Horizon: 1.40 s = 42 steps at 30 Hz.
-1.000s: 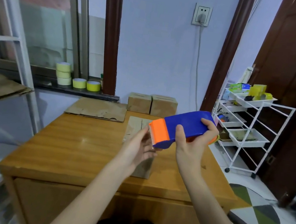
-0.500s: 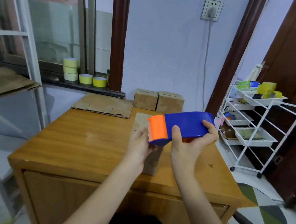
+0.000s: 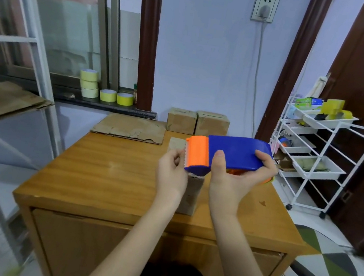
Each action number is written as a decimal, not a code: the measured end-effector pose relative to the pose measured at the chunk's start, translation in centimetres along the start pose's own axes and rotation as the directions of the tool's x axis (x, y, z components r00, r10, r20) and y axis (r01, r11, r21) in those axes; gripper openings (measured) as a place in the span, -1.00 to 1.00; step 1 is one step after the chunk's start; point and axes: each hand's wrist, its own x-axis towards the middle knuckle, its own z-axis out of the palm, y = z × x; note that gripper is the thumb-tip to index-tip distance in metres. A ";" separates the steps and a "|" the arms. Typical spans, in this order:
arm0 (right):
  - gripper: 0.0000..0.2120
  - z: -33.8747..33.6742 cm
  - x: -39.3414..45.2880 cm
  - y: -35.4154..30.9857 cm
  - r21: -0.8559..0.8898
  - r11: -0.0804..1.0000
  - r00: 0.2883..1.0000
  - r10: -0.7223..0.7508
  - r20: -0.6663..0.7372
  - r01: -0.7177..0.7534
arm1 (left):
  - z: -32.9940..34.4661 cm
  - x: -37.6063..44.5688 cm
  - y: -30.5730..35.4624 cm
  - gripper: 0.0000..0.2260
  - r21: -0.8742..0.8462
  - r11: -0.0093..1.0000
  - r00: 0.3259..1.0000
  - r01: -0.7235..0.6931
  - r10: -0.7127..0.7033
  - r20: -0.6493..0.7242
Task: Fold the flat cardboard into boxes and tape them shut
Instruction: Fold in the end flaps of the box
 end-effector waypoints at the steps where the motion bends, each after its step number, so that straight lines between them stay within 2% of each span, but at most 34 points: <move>1: -0.41 0.0 0.2 0.0 0.007 1.000 1.000 0.005 -0.002 -0.005 | 0.0 0.0 0.0 -0.97 0.018 1.000 1.000 0.001 -0.001 0.008; 6: -0.40 -0.6 0.3 0.3 0.004 1.000 0.999 0.001 0.035 -0.001 | -0.5 -0.1 -0.1 -0.91 0.138 0.990 0.999 -0.032 0.027 0.039; 10: -0.36 -1.3 0.7 0.3 -0.031 0.999 1.000 0.027 0.012 -0.027 | -1.7 0.3 0.3 -0.73 0.346 0.933 0.995 -0.097 0.099 0.014; 14: -0.39 -3.9 3.4 0.3 -0.101 0.995 0.997 -0.027 -0.070 0.020 | -5.5 1.6 -0.7 -0.73 0.475 0.879 0.999 -0.036 0.046 -0.011; 19: -0.42 -6.5 3.3 1.4 -0.275 0.956 0.992 -0.084 0.089 0.106 | -8.4 2.6 -1.3 -0.72 0.586 0.809 0.998 -0.048 0.018 0.058; 23: -0.42 -6.9 2.7 2.3 -0.300 0.945 0.990 -0.105 0.098 0.130 | -8.1 3.1 -0.7 -0.70 0.651 0.756 0.996 -0.066 0.006 0.095; 28: -0.42 -6.9 2.9 2.9 -0.354 0.932 0.986 -0.012 0.165 0.071 | -8.0 4.0 -0.9 -0.66 0.746 0.664 0.995 -0.044 -0.035 0.090; 32: -0.39 -6.9 2.8 3.2 -0.415 0.907 0.982 0.017 0.190 0.065 | -7.9 4.5 -1.5 -0.66 0.793 0.605 0.995 -0.068 -0.012 0.095; 36: -0.32 -7.0 3.1 3.5 -0.480 0.875 0.974 0.046 0.224 0.069 | -7.9 4.9 -1.5 -0.67 0.796 0.601 0.995 -0.071 -0.012 0.098; 42: -0.37 -6.7 3.5 3.8 -0.555 0.830 0.966 0.089 0.242 0.062 | -7.8 5.4 -2.0 -0.67 0.817 0.570 0.992 -0.084 -0.030 0.123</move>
